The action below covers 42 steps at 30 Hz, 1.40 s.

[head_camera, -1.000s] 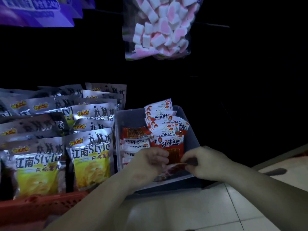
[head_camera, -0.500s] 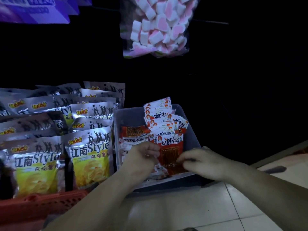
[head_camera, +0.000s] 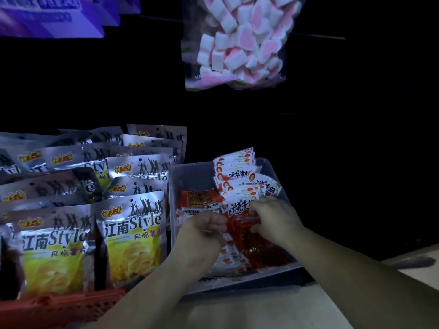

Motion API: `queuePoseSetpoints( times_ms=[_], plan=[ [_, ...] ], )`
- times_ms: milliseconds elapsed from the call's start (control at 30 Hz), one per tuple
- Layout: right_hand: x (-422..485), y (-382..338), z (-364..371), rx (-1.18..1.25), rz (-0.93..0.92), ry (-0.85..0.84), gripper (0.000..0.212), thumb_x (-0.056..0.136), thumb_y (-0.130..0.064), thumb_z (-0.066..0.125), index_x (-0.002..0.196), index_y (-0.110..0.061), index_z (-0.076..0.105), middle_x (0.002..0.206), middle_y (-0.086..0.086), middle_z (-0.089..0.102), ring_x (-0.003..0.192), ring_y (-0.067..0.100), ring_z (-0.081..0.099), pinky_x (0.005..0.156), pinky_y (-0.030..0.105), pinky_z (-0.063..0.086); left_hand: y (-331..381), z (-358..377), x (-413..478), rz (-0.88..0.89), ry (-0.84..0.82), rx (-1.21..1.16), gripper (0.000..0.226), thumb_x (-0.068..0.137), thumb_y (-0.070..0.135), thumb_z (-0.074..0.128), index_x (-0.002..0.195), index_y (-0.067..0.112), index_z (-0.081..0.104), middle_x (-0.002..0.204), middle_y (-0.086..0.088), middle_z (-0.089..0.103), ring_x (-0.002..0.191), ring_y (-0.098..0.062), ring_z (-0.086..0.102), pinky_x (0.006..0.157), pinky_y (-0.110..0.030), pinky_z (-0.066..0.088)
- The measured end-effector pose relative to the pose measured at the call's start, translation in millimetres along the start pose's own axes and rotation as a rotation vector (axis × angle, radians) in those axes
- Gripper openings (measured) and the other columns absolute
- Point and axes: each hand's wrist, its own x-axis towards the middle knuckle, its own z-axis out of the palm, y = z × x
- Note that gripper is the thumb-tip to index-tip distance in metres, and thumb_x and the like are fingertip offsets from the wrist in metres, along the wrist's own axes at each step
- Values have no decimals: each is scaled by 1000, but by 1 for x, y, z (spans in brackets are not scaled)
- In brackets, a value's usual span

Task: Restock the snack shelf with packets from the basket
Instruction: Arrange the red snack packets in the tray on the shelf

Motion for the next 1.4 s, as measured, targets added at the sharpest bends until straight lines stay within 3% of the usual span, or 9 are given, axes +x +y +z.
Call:
queuePoseSetpoints(
  times_ms=[67, 267, 500, 700, 900, 1033, 1133, 1233, 1400],
  plan=[
    [0, 6, 1, -63, -16, 51, 17, 89, -39, 75, 89, -33, 60, 105, -9, 65, 111, 16, 57, 92, 32, 43, -3, -2, 0, -22, 7, -8, 38, 95, -14, 46, 94, 17, 67, 107, -12, 71, 96, -25, 69, 49, -9, 45],
    [-3, 16, -10, 76, -10, 199, 24, 97, -37, 68, 81, -33, 51, 88, -9, 60, 99, 16, 57, 78, 30, 36, -7, -5, 3, -24, 69, -43, 35, 93, -13, 51, 99, 14, 71, 108, -6, 73, 95, -25, 71, 49, -9, 44],
    [-20, 16, -55, 473, -104, 349, 14, 90, -14, 76, 85, -23, 67, 89, -9, 67, 87, 16, 66, 75, 39, 56, 0, -13, -8, 43, 86, -18, 33, 93, -13, 54, 95, 14, 72, 106, -7, 73, 101, -24, 70, 52, -8, 47],
    [-35, 19, -54, 428, -77, 291, 21, 93, -12, 71, 82, -26, 60, 75, -22, 57, 71, -12, 53, 69, 28, 50, -3, -14, -19, 135, 110, 73, 32, 93, -5, 61, 89, 25, 73, 99, 6, 74, 98, -13, 71, 70, -19, 54],
    [-42, 13, -92, 789, -113, 102, 25, 83, -8, 84, 73, -22, 66, 69, -9, 70, 67, 7, 67, 68, 30, 54, 6, -17, -31, 307, 58, 96, 29, 91, 17, 75, 106, 39, 65, 114, 19, 68, 102, 10, 62, 83, -13, 53],
    [-53, -8, -120, 1016, -190, -34, 24, 79, -14, 89, 87, -16, 66, 90, 14, 77, 82, 37, 74, 75, 48, 61, 22, -20, -39, 338, -26, -51, 31, 86, -2, 77, 91, 21, 56, 95, 6, 73, 89, -7, 71, 69, -26, 59],
    [-59, -28, -117, 1015, -164, 176, 39, 73, -17, 93, 90, -23, 58, 91, 2, 69, 74, 13, 64, 73, 36, 53, 28, -24, -40, 364, 100, -117, 28, 86, -9, 73, 84, 15, 57, 79, -1, 72, 74, -15, 69, 65, -33, 54],
    [-66, -31, -111, 1034, -124, 297, 38, 77, -17, 90, 90, -23, 54, 100, 5, 62, 81, 22, 60, 77, 40, 52, 30, -32, -47, 296, 118, -236, 33, 88, -13, 68, 102, 17, 68, 90, -5, 76, 78, -21, 73, 68, -45, 61],
    [-86, -38, -104, 1282, -90, -58, 29, 86, -4, 79, 98, -29, 71, 105, -1, 76, 99, 20, 74, 94, 50, 58, 22, -48, -58, 183, -13, -358, 51, 90, -11, 67, 125, 27, 66, 112, -3, 77, 97, -26, 76, 80, -49, 63]
  ],
)
